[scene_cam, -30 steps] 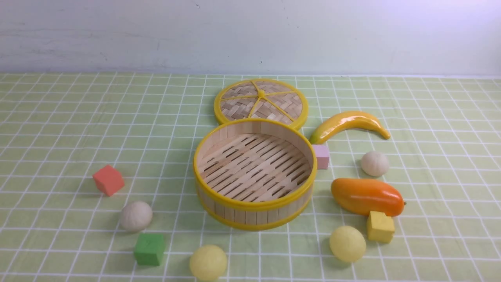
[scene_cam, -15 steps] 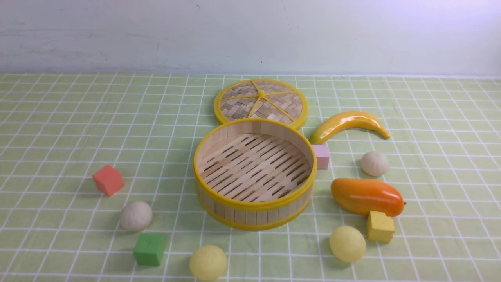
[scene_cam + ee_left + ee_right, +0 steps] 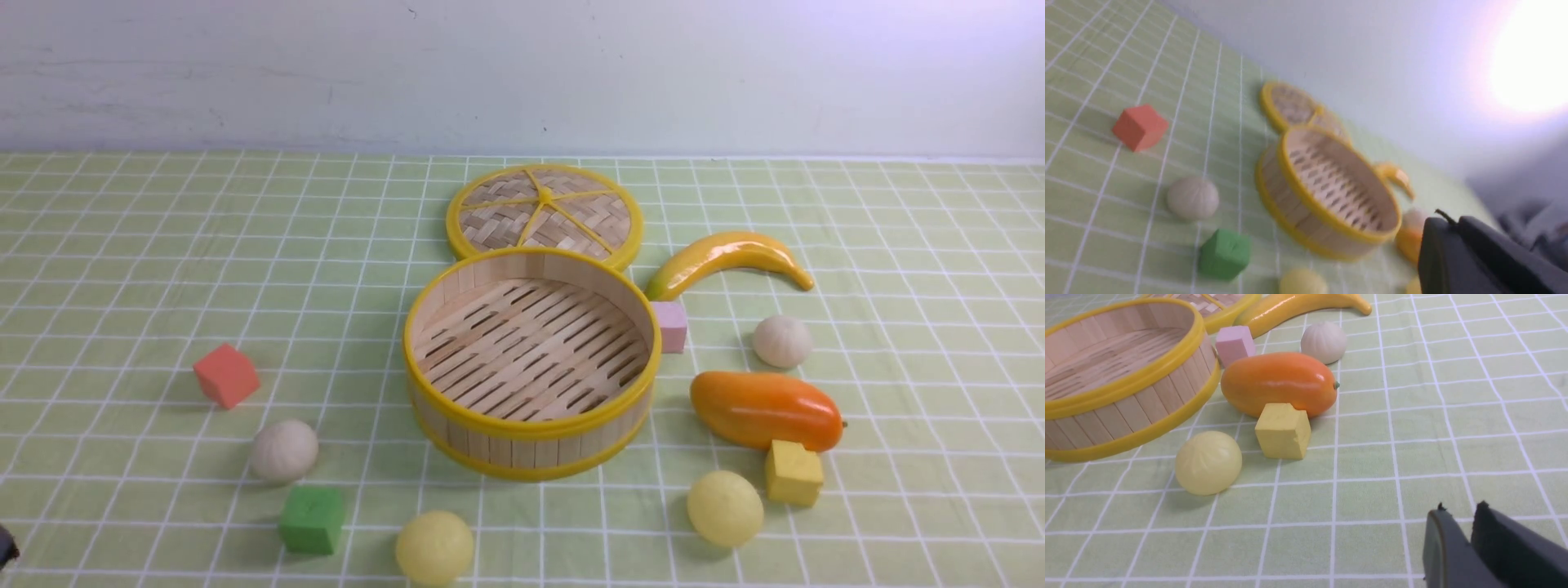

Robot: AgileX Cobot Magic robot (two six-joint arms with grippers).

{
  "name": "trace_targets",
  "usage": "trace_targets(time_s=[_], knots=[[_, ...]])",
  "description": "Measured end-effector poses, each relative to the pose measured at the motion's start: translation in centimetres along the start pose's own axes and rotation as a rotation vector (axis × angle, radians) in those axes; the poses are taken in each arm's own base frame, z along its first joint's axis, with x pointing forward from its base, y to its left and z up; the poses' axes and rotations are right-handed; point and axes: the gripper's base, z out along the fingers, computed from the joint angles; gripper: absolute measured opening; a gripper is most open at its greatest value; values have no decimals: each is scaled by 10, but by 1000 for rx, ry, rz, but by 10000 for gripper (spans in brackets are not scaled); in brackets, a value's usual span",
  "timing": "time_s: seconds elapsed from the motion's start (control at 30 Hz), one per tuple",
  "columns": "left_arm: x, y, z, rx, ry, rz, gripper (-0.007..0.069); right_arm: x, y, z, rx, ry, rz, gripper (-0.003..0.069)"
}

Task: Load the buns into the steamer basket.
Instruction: Use the left arm to grab a steamed stuffed bun

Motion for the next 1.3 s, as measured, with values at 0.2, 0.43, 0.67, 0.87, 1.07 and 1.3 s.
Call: trace_targets(time_s=[0.2, 0.43, 0.67, 0.87, 1.07, 1.3], knots=[[-33, -9, 45, -241, 530, 179, 28, 0, 0, 0, 0, 0, -1, 115], [-44, 6, 132, -316, 751, 194, -13, 0, 0, 0, 0, 0, -1, 125], [-31, -4, 170, -259, 762, 305, -13, 0, 0, 0, 0, 0, 0, 127], [-13, 18, 211, -335, 829, 349, -13, 0, 0, 0, 0, 0, 0, 130], [-11, 31, 256, -365, 828, 406, 111, 0, 0, 0, 0, 0, 0, 137], [-4, 51, 295, -407, 867, 395, 353, 0, 0, 0, 0, 0, 0, 140]])
